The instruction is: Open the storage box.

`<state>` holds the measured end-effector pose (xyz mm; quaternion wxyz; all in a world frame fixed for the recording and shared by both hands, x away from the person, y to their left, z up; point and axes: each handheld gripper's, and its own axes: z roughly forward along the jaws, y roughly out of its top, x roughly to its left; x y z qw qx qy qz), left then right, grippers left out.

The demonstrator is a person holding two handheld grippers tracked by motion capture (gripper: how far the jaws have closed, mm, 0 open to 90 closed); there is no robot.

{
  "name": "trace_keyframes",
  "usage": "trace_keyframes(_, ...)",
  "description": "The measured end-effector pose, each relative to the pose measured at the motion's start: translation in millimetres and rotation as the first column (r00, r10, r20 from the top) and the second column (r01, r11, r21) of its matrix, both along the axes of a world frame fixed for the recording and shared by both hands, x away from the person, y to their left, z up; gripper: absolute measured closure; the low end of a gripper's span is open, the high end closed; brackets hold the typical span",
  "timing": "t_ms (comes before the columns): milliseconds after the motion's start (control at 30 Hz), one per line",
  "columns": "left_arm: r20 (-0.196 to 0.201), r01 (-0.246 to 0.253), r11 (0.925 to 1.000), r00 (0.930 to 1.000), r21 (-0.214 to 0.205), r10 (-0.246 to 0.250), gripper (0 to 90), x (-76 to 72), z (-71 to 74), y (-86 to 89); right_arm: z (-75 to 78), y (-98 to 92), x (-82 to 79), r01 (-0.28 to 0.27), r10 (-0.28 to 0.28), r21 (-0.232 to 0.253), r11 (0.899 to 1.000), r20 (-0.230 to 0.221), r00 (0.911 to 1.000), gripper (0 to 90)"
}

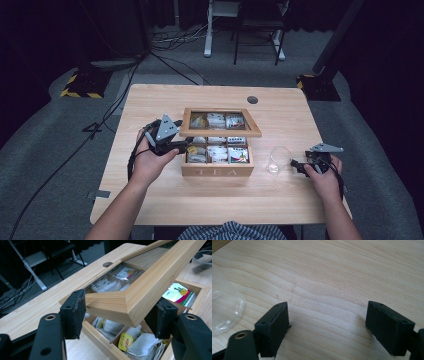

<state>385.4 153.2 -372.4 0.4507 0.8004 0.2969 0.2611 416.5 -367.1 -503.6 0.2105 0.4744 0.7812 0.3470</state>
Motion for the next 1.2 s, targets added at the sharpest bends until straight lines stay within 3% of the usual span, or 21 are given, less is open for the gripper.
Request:
trace_keyframes(367, 0.026, -0.02, 0.9996, 0.9994, -0.02, 0.02, 43.1, 9.3, 14.0, 0.5, 0.1, 0.9, 0.0, 0.009, -0.009, 0.0, 1.0, -0.001, 1.0, 19.0)
trace_keyframes(600, 0.052, -0.051, 0.9981, 0.9974, 0.035, 0.05, 49.6, 14.7, 18.6, -2.9, 0.1, 0.9, 0.0, 0.01, -0.01, 0.0, 1.0, -0.001, 1.0, 19.0)
trace_keyframes(767, 0.044, -0.066, 0.9974, 0.9969, 0.029, 0.065, 53.4, 20.7, 23.1, -1.6, 0.1, 0.9, 0.0, 0.01, -0.01, 0.0, 1.0, -0.001, 1.0, 19.0)
trace_keyframes(967, 0.009, -0.035, 0.9983, 0.9994, 0.047, 0.034, 55.7, 27.0, 30.8, 1.9, 0.2, 1.4, -0.3, 0.019, -0.019, -0.001, 1.0, -0.001, 0.9998, 19.1)
trace_keyframes(1133, -0.002, -0.02, 0.9974, 0.9998, 0.069, 0.02, 56.2, 31.5, 36.6, 1.9, 3.8, 0.5, -3.5, 0.043, -0.043, -0.001, 0.999, -0.021, 0.9989, 26.4)
trace_keyframes(1200, 0.007, -0.021, 0.9976, 0.9998, 0.066, 0.02, 56.5, 32.1, 36.7, 2.1, 7.6, -1.6, -5.6, 0.051, -0.05, 0.035, 0.998, -0.035, 0.9981, 26.6)
